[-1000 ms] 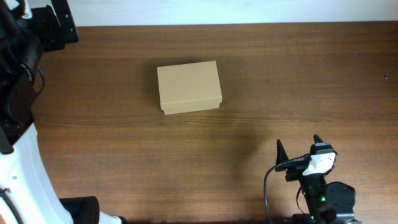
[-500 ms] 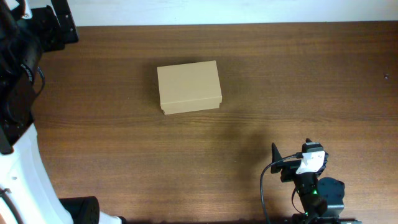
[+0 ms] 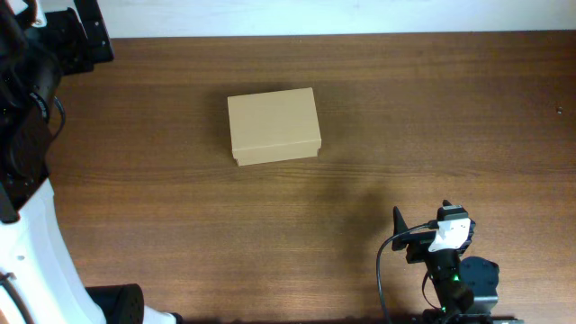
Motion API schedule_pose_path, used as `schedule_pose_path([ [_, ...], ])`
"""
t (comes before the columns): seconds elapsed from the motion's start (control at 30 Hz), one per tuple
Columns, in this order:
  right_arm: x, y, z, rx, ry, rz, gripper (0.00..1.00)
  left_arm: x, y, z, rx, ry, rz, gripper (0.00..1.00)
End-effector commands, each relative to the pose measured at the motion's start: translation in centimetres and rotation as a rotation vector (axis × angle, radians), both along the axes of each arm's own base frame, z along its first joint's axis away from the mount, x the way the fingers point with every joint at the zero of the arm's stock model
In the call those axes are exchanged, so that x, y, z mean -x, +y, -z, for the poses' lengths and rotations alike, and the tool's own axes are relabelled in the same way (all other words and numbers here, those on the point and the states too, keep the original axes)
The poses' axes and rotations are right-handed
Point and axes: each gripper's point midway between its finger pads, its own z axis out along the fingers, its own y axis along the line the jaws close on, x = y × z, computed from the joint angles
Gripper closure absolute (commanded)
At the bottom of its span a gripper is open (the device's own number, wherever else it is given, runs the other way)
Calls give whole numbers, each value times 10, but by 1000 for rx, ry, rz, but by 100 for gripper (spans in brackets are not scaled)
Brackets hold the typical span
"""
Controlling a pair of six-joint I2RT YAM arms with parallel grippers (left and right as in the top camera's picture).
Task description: Pack container
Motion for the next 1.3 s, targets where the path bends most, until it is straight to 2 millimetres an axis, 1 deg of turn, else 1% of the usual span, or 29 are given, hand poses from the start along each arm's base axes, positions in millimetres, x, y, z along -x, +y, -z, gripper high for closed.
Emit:
schedule_pose_path([
  [0.0,0,1,1,-9,-6,-4,1,0,2,-1,-8,-3,-8,0],
  [0.3,0,1,1,-8,-6,-4,0,-1,2,0,-8,1,-7,0],
  [0.37,0,1,1,-9,-6,-4,1,2,1,-1,-8,0,-7,0],
  [0.47,0,1,1,-9,-6,-4,1,13,1,-8,-9,-19,-7,0],
  [0.5,0,1,1,-8,-6,-4,1,20,1,-11,-9,-28,-7,0],
  [0.53,0,1,1,-8,-6,-4,1,30,1,-13,-9,-34,-8,0],
  [0.63,0,1,1,-8,-6,-4,1,49,0,-17,-10,-69,-7,0],
  [0.7,0,1,1,-8,-6,-4,1,58,-2,-13,-10,-97,-1,0],
  [0.8,0,1,1,-9,-6,-4,1,66,-7,-4,-11,-170,14,0],
  [0.9,0,1,1,-8,-6,-4,1,74,-13,11,-9,-272,34,0],
  [1.0,0,1,1,-9,-6,-4,1,84,-18,36,-6,-331,53,0],
  [1.1,0,1,1,-9,-6,-4,1,98,-20,77,-4,-346,61,0],
  [1.27,0,1,1,-9,-6,-4,1,118,-19,135,-5,-340,60,0],
])
